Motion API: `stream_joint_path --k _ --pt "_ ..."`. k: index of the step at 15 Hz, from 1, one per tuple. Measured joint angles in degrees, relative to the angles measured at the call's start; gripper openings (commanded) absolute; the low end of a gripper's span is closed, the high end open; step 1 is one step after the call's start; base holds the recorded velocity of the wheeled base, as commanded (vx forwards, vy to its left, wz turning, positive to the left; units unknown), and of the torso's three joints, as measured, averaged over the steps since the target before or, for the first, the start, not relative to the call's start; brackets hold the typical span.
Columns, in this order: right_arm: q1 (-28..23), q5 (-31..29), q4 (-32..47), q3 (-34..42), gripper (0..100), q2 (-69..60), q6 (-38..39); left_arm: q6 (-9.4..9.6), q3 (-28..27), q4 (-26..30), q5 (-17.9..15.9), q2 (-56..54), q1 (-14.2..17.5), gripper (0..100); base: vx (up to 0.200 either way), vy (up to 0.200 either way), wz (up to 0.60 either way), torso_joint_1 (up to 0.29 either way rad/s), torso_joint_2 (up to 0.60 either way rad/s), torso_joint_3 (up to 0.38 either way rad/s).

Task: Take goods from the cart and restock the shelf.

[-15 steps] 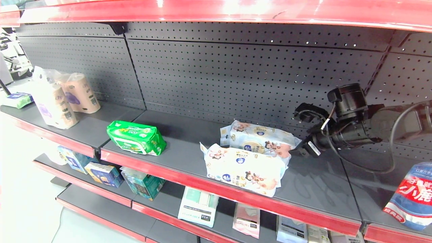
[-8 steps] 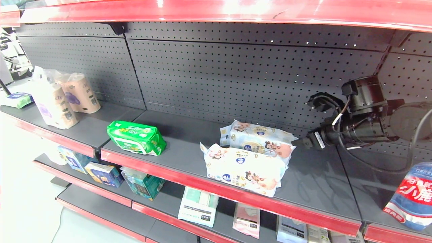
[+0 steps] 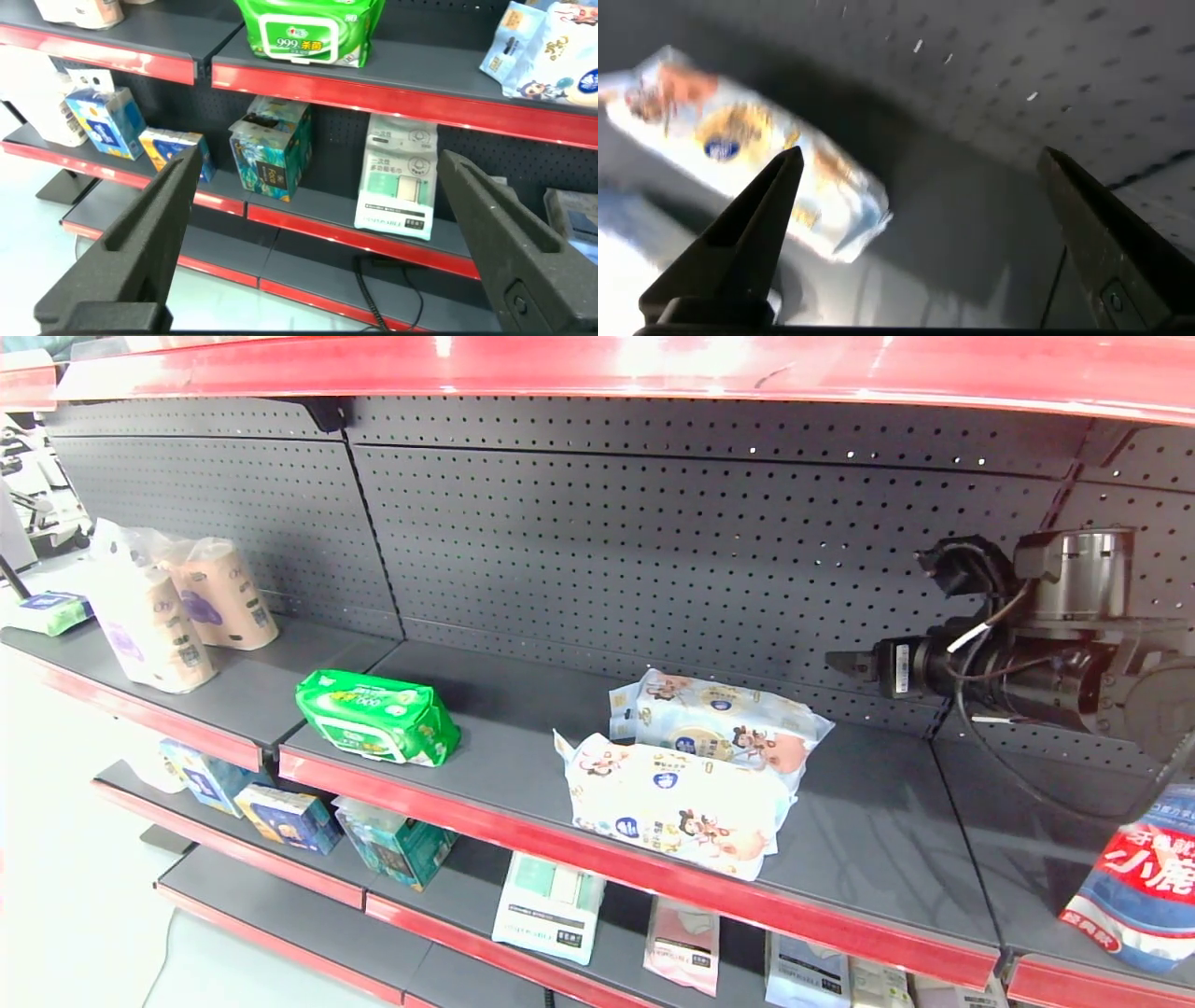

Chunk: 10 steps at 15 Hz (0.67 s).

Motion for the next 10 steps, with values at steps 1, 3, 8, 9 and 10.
stream_joint_path --k 1,3,8,9,10 --pt "0.00 -2.07 -3.00 1.40 100 -0.74 1.52 0.00 0.00 0.00 0.00 0.00 0.00 100 0.000 0.000 0.00 0.000 0.00 0.000" --pt "0.60 -6.05 -8.25 4.85 100 -2.39 3.49 0.00 0.00 0.00 0.00 0.00 0.00 100 0.000 0.000 0.00 0.000 0.00 0.000" --pt "2.28 -8.16 -11.13 16.57 100 -11.98 4.91 0.00 0.00 0.00 0.00 0.00 0.00 100 0.000 0.000 0.00 0.000 0.00 0.000" --pt "1.97 -8.20 -11.06 18.14 100 -14.60 5.10 0.00 0.00 0.00 0.00 0.00 0.00 100 0.000 0.000 0.00 0.000 0.00 0.000" --pt "1.43 -8.14 -11.00 19.85 100 -17.53 5.10 0.00 0.00 0.00 0.00 0.00 0.00 100 0.000 0.000 0.00 0.000 0.00 0.000"
